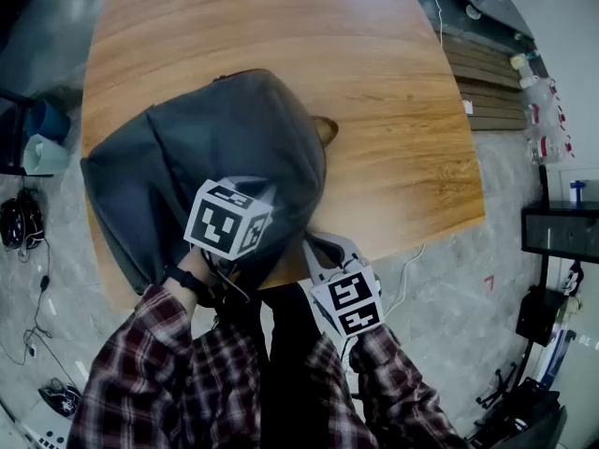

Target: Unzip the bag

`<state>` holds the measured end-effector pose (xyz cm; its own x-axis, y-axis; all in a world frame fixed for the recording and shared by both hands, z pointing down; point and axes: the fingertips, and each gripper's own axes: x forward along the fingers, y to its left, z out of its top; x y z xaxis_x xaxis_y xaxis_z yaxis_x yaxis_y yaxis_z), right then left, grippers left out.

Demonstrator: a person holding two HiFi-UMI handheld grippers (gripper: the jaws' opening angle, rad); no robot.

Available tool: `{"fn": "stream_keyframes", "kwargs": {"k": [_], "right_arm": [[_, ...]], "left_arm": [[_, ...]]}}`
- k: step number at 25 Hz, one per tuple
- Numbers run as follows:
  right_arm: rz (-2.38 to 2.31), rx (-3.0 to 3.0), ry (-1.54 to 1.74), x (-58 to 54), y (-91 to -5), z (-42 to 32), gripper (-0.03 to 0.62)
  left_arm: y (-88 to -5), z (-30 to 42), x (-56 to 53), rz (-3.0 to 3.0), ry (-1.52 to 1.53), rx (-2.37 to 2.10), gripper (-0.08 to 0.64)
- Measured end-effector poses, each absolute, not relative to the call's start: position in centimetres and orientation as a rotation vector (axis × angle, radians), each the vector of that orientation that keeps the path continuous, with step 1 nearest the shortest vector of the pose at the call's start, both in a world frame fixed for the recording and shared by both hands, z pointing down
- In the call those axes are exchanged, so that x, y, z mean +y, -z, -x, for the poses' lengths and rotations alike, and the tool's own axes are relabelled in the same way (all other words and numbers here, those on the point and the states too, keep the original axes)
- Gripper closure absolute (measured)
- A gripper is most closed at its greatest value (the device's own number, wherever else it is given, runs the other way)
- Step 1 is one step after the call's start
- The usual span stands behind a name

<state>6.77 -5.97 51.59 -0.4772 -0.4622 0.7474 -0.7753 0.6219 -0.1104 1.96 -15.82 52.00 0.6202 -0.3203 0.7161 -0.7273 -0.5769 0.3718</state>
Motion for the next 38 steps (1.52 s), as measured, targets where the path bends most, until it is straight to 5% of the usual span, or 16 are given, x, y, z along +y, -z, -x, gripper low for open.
{"fn": "stream_keyframes", "kwargs": {"k": [23,38], "right_arm": [[-0.733,-2.319,-0.757,0.5,-51.8,2.6,0.580],[-1.076,-2.488,-0.511,-5.9,-36.6,-3.3,0.580]], "left_arm": [[-50.9,-3.8,-19.2,-2.043,-0.527,-0.794,0.552],[-32.9,3.7,-10.2,-2.308,-0.130,-1.173,0.552]]}}
